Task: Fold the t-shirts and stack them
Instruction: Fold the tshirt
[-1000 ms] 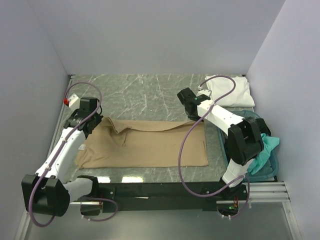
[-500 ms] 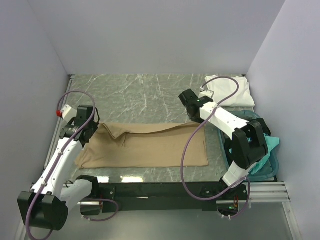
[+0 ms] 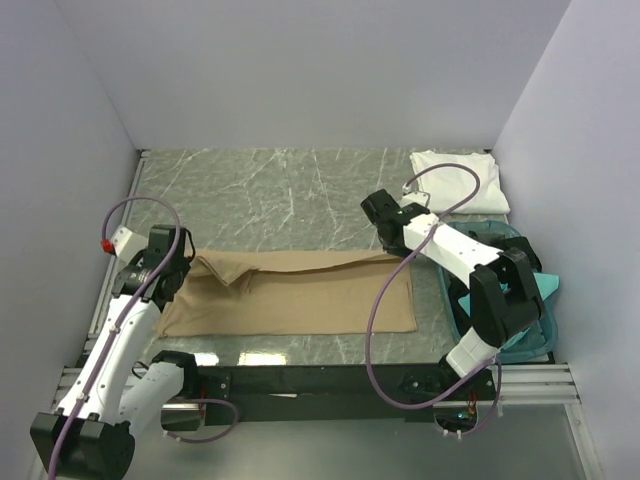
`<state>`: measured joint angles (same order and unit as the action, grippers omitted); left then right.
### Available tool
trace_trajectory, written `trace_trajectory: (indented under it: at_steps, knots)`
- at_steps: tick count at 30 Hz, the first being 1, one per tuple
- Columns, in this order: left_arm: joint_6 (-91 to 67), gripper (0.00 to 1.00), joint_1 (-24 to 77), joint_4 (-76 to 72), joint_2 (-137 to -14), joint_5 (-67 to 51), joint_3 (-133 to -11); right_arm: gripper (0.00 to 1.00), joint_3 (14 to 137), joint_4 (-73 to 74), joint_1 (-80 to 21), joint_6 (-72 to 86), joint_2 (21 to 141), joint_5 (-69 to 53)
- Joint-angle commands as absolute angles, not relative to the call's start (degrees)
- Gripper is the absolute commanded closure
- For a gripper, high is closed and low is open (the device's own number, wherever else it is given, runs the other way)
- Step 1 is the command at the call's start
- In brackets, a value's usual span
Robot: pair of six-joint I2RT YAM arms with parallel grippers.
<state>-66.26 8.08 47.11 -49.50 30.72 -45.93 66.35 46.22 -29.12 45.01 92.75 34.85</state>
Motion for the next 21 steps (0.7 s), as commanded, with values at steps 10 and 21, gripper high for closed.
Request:
trace_trajectory:
  at_steps: [10,21]
  knots:
    - [-77.86,0.98,8.26,53.07,-45.71,29.7,-36.39,0.93,59.42,42.19,-30.32,45.88,90.97,34.19]
    - [-82.81,0.01,8.26,59.33,-35.16,31.82,-41.66,0.42,59.41,44.74,-33.12,45.71,83.68,35.6]
